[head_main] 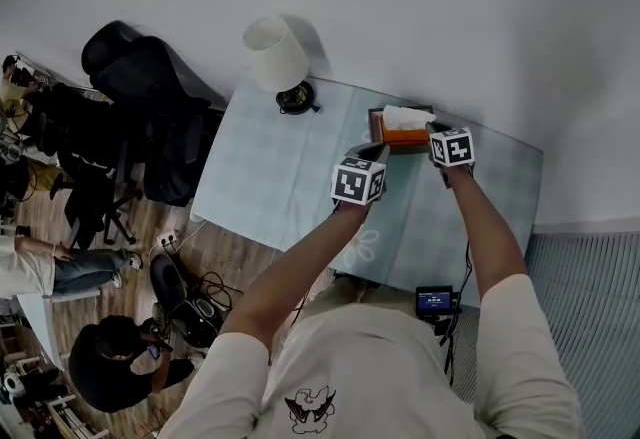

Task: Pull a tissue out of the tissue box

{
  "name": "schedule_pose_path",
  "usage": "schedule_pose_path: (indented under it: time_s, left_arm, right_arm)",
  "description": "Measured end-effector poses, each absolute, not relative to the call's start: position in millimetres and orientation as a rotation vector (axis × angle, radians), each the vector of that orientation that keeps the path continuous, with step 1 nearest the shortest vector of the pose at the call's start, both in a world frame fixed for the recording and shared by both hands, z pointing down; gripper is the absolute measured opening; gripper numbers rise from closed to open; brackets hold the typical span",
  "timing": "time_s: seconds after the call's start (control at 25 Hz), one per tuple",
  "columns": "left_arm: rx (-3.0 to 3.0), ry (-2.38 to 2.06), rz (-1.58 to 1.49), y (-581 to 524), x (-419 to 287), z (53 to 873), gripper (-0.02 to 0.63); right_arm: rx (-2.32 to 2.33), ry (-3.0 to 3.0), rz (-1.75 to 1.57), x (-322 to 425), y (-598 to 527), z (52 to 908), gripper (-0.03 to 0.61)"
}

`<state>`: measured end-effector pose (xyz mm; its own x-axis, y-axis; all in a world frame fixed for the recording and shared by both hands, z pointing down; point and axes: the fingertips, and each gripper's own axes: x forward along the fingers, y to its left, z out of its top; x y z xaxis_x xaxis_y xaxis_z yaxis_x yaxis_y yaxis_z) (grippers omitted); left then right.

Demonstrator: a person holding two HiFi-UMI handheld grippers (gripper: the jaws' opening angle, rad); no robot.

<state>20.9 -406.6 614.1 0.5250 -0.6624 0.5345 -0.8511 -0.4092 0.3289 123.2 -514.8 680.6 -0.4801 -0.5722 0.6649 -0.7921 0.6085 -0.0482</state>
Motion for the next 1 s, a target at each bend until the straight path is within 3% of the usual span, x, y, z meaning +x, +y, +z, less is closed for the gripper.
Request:
schedule_pose_path:
  time_s: [1.0]
  left_arm:
    - [2.323,-1.262,0.426,-361,7,582,0.008]
  right_arm:
    - [1.27,-2.418,0.329,123,-401,549,0.014]
